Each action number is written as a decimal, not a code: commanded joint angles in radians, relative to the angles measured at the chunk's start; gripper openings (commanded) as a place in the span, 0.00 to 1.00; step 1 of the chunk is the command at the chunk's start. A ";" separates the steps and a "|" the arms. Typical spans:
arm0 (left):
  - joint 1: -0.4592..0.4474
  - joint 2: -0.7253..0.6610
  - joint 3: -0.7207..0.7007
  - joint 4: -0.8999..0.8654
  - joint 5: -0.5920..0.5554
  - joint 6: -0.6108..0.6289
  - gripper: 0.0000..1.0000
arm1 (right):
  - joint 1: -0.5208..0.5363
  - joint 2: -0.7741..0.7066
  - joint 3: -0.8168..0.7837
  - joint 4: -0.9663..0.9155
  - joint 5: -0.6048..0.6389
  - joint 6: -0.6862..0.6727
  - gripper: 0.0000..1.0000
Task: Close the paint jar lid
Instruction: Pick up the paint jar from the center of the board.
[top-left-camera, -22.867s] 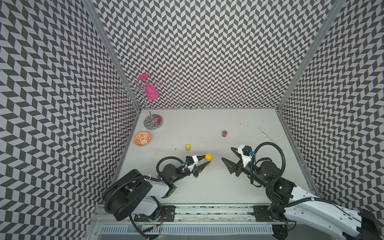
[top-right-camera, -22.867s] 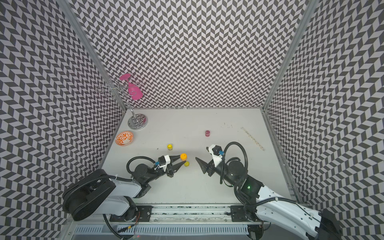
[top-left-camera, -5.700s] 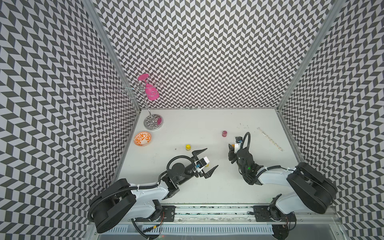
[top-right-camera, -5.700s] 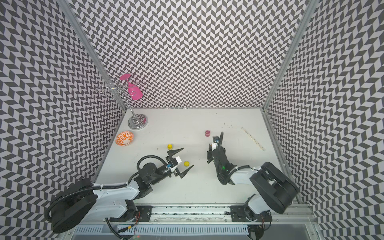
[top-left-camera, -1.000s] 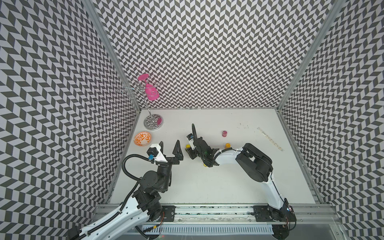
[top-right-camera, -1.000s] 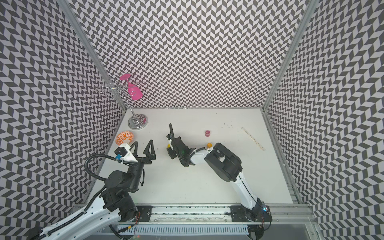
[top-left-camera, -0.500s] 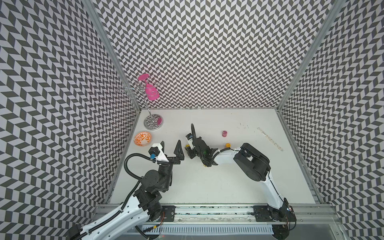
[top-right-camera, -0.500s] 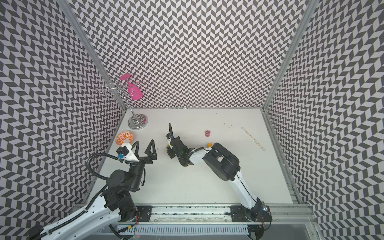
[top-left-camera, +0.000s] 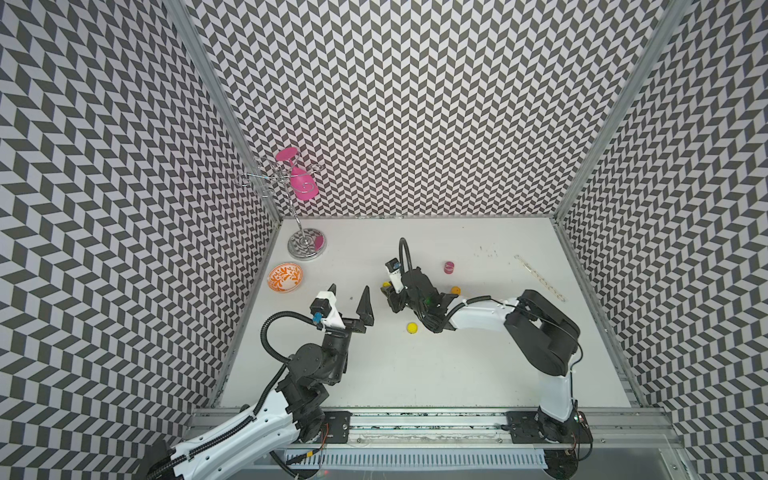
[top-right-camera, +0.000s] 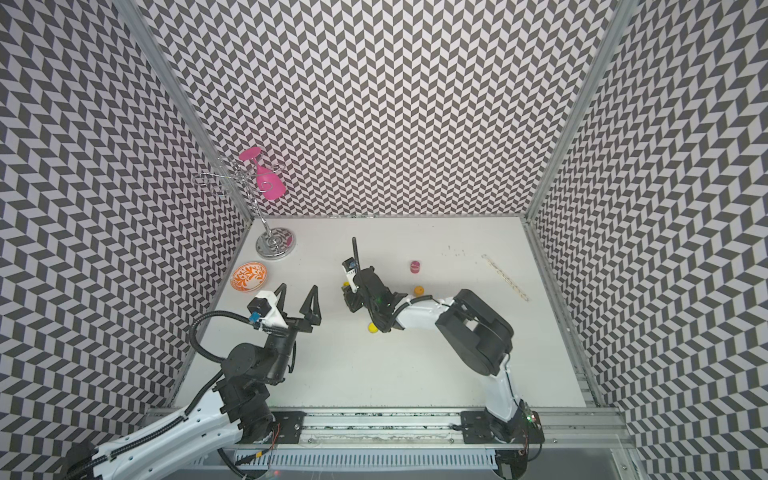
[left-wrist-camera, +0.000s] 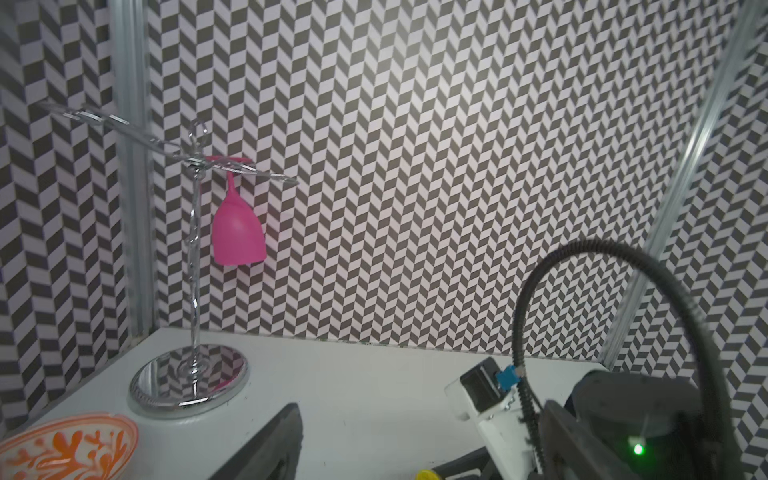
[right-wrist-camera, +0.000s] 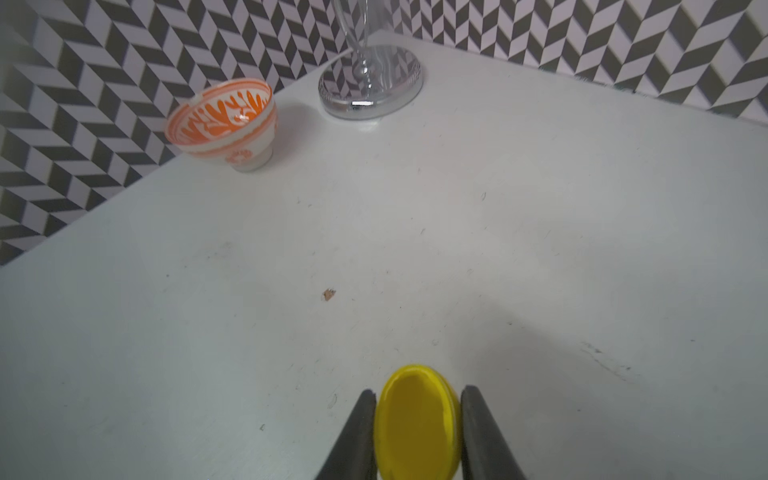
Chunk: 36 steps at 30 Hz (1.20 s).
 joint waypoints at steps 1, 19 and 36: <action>0.011 0.055 -0.067 0.253 0.202 0.149 0.89 | -0.039 -0.120 -0.047 -0.056 -0.022 0.001 0.27; 0.183 0.897 -0.186 1.180 0.826 0.331 0.67 | -0.087 -0.514 -0.297 -0.034 -0.246 -0.083 0.27; 0.175 0.962 -0.159 1.194 0.809 0.285 0.66 | -0.021 -0.491 -0.288 -0.023 -0.244 -0.092 0.29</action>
